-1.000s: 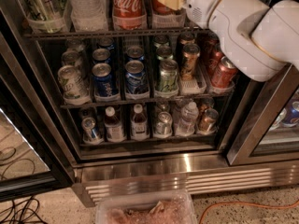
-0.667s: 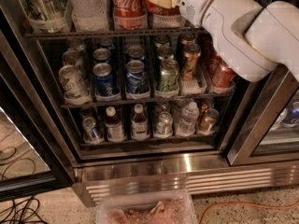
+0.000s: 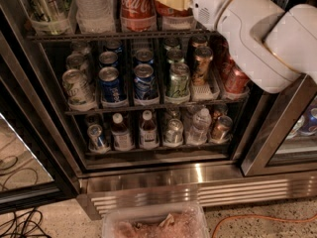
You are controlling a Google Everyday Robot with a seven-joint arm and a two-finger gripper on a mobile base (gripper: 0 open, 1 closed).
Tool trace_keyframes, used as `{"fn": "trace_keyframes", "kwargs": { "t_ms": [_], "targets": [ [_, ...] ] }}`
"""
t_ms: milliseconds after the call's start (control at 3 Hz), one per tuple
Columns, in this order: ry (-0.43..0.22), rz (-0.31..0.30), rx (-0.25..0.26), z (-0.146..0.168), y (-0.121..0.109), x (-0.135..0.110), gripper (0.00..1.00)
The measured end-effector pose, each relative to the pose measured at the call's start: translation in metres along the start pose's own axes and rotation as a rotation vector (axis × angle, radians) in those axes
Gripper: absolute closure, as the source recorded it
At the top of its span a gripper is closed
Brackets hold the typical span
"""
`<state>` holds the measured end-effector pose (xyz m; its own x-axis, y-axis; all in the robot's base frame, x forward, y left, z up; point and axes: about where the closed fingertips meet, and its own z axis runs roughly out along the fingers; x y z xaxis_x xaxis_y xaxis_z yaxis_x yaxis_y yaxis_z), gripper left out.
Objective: Pick coke can from top shelf of fridge
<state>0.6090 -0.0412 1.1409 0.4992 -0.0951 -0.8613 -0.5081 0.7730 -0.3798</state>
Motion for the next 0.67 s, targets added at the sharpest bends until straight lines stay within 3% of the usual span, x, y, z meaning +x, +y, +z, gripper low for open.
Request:
{"fn": "trace_keyframes", "kwargs": {
  "t_ms": [667],
  "targets": [
    [0.058,0.02,0.054,-0.042,0.009,-0.008,1.0]
  ]
}}
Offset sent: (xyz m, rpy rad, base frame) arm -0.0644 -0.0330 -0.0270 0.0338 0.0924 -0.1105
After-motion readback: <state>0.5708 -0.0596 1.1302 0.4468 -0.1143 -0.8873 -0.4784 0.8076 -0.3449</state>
